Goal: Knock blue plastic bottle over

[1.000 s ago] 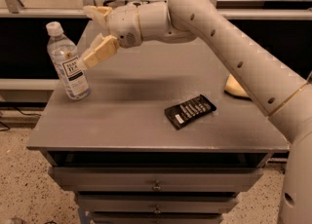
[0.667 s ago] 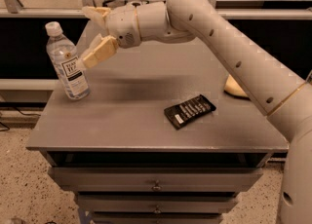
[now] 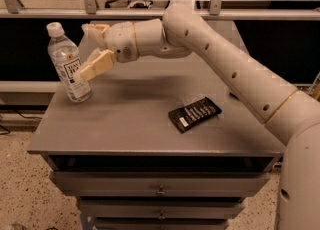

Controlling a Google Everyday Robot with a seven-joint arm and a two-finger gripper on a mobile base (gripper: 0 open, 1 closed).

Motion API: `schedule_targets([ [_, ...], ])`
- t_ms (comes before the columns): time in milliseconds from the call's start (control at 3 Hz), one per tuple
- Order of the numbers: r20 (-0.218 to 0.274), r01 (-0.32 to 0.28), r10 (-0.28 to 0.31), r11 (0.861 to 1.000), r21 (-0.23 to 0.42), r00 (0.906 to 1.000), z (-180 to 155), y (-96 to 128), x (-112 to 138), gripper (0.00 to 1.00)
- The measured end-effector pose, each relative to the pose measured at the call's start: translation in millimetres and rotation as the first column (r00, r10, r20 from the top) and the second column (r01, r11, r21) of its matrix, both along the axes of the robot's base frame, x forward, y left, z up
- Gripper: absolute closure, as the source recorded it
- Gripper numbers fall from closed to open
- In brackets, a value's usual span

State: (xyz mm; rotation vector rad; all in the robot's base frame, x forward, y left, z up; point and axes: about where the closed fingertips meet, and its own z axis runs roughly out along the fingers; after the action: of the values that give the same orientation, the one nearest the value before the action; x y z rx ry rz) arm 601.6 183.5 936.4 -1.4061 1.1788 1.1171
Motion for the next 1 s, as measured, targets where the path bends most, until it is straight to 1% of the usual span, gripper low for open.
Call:
schedule_targets([
  [333, 0.001, -0.017, 0.017, 1.0, 0.026, 0.9998, -9, 15, -2, 0.0],
  [667, 0.029, -0.032, 0.031, 0.998, 0.046, 0.9991, -13, 25, -5, 0.18],
  [1000, 0.029, -0.037, 0.036, 0.998, 0.046, 0.9989, -13, 27, -6, 0.42],
])
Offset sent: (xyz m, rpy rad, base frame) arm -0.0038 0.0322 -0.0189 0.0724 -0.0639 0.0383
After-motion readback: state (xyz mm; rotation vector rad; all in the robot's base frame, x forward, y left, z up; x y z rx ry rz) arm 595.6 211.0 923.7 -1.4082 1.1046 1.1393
